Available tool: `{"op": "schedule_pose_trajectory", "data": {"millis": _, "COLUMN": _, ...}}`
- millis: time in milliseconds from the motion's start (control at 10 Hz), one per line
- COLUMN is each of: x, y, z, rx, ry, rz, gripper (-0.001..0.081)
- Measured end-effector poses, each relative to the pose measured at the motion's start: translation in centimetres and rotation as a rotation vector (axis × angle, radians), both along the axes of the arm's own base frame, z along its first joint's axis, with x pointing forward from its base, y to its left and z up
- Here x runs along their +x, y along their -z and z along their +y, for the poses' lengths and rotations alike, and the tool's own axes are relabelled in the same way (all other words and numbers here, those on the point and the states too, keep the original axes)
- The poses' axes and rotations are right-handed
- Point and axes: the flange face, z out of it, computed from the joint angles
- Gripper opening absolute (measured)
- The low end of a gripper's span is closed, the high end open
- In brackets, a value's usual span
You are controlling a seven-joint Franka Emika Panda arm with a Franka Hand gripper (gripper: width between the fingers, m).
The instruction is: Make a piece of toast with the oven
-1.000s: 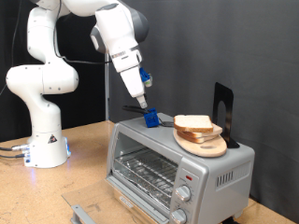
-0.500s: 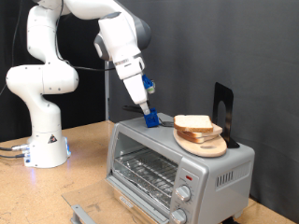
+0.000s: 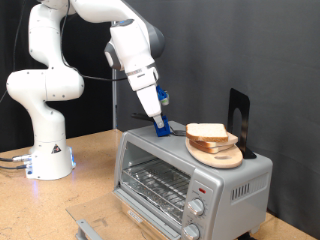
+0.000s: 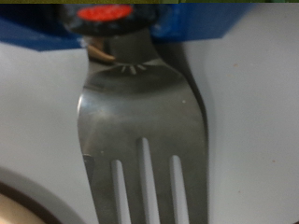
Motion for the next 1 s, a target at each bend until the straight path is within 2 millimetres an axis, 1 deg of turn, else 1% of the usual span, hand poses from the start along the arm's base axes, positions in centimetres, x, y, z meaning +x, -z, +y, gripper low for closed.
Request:
{"op": "schedule_pose_trajectory", "data": {"millis": 600, "x": 0.0, "y": 1.3, "z": -0.1, "rx": -0.003, "ry": 0.004, "rz": 0.014, "gripper": 0.0688}}
{"op": "schedule_pose_trajectory", "data": {"millis": 1000, "x": -0.1, "y": 1.5, "z": -0.1, "rx": 0.002, "ry": 0.008, "rz": 0.018, "gripper": 0.0688}}
